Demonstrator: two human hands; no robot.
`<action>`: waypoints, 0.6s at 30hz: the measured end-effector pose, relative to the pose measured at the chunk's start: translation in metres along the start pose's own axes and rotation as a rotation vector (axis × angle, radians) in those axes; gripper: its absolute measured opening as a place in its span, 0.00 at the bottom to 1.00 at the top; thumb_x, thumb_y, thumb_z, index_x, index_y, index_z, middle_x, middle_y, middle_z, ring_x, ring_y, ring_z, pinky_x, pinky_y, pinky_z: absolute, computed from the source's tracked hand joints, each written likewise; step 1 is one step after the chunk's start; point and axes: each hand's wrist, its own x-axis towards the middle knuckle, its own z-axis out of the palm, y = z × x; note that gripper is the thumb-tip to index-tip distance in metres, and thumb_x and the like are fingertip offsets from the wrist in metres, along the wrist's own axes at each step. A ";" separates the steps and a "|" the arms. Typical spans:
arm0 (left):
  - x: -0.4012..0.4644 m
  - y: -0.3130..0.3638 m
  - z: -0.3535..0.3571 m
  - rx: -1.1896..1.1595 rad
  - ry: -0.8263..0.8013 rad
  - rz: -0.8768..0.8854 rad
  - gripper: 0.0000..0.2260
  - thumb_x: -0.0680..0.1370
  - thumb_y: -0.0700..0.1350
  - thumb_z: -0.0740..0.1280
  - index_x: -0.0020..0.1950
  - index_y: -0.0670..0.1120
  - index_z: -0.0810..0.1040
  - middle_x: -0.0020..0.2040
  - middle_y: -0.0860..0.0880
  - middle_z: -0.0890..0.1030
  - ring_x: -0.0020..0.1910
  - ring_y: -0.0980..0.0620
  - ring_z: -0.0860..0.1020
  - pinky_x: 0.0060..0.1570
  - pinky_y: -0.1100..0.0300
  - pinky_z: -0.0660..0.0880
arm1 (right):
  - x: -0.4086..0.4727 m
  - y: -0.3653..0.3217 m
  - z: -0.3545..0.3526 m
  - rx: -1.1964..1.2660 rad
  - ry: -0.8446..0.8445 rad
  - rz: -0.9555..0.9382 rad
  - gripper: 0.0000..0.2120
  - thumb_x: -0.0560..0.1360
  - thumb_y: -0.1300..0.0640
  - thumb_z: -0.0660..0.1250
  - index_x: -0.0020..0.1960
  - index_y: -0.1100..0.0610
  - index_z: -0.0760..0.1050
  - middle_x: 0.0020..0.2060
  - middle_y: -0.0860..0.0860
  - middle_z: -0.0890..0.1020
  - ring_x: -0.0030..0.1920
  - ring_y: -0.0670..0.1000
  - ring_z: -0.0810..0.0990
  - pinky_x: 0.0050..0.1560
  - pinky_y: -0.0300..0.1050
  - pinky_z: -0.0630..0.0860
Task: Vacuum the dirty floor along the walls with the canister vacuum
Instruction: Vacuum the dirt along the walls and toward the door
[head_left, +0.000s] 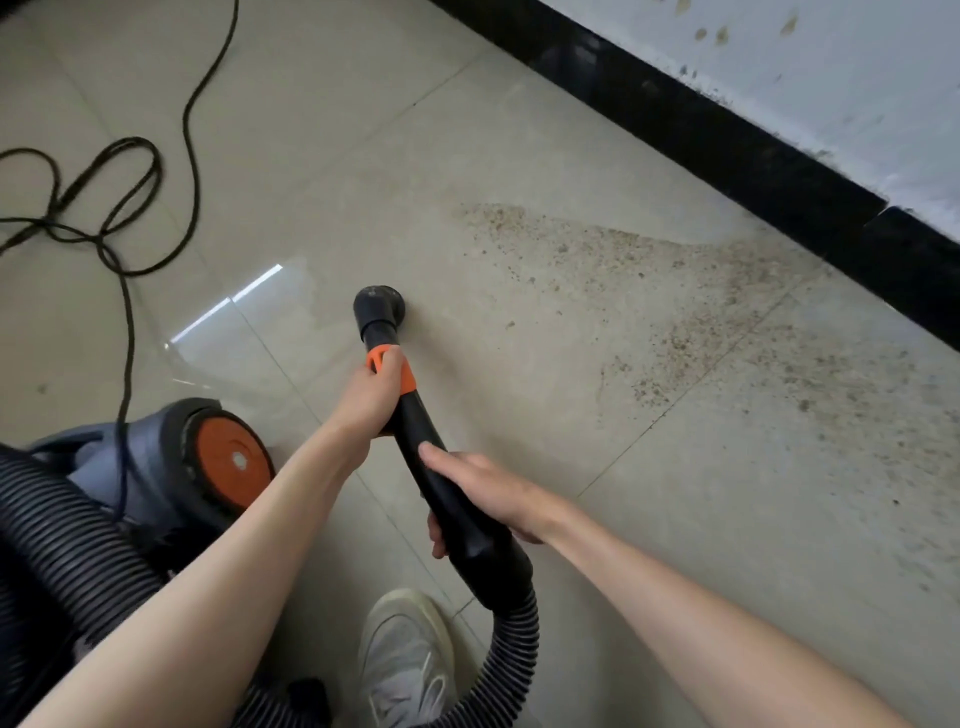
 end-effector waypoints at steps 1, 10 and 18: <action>-0.003 -0.001 0.002 0.010 -0.007 0.011 0.11 0.79 0.50 0.55 0.41 0.46 0.69 0.38 0.47 0.73 0.36 0.50 0.74 0.39 0.57 0.75 | -0.002 0.002 -0.001 0.030 0.002 0.015 0.22 0.82 0.40 0.53 0.46 0.60 0.67 0.29 0.57 0.78 0.28 0.56 0.78 0.34 0.45 0.76; -0.028 0.005 0.037 0.048 -0.115 0.050 0.14 0.80 0.52 0.56 0.39 0.46 0.69 0.37 0.48 0.72 0.36 0.52 0.73 0.38 0.58 0.75 | -0.029 0.021 -0.006 -0.064 0.204 0.001 0.31 0.82 0.38 0.44 0.38 0.62 0.68 0.18 0.54 0.75 0.21 0.53 0.76 0.31 0.45 0.73; -0.033 -0.022 0.011 -0.056 0.064 -0.040 0.12 0.79 0.50 0.55 0.40 0.46 0.69 0.39 0.47 0.73 0.39 0.48 0.74 0.38 0.58 0.73 | -0.025 0.012 0.015 -0.168 0.143 0.042 0.28 0.82 0.38 0.47 0.37 0.60 0.64 0.17 0.54 0.73 0.19 0.53 0.74 0.25 0.42 0.70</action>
